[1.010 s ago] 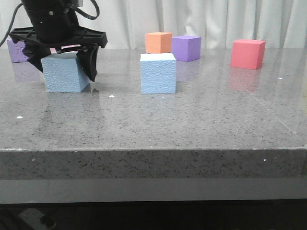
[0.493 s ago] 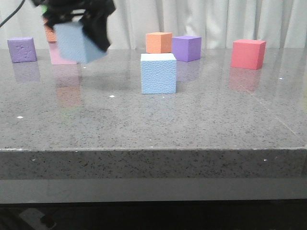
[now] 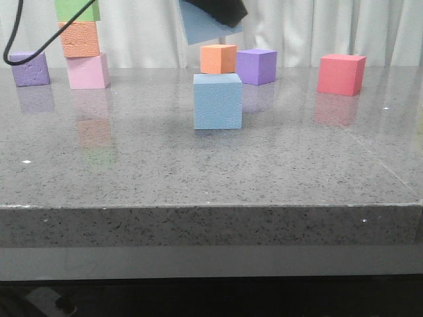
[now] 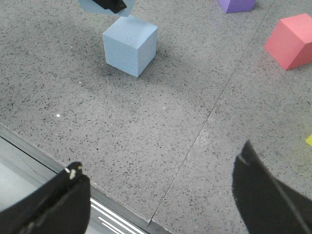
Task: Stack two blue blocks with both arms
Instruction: 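Lift the cube with the left gripper and move it above the placed cube, then lower the held cube onto the placed cube and open the left gripper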
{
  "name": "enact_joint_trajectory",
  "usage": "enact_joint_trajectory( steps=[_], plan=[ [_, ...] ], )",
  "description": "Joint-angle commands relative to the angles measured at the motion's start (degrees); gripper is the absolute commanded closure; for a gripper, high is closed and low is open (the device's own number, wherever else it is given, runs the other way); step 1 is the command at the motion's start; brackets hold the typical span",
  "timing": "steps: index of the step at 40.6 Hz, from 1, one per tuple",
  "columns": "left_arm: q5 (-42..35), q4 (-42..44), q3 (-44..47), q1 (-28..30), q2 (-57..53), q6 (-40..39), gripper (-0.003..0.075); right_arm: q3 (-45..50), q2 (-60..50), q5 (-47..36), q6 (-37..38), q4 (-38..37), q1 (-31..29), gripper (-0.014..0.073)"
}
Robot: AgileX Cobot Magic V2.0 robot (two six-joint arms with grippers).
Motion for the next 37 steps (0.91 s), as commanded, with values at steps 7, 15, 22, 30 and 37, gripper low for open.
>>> enact_joint_trajectory(
  steps=[7, 15, 22, 30, 37],
  plan=[
    [-3.98, -0.76, -1.92, -1.00, -1.27, 6.21, 0.0313, -1.47, -0.27, -3.34, -0.45, -0.88, -0.37, -0.0010],
    [-5.16, -0.40, -1.92, -1.00, -0.23, 7.24, 0.0313, -1.47, -0.27, -3.34, -0.45, -0.88, -0.37, -0.0010],
    [-5.16, 0.41, -1.92, -1.00, 0.94, 7.24, 0.0312, -1.47, -0.27, -3.34, -0.45, -0.88, -0.37, -0.0010],
    [-5.27, 0.41, -1.92, -1.00, 2.58, 7.24, 0.0309, -1.47, -0.27, -3.23, -0.45, -0.88, -0.37, -0.0010],
    [-5.40, 0.41, -1.92, -1.00, 3.18, 7.24, 0.0231, -1.47, -0.27, -3.23, -0.45, -0.88, -0.37, -0.0010]
  ],
)
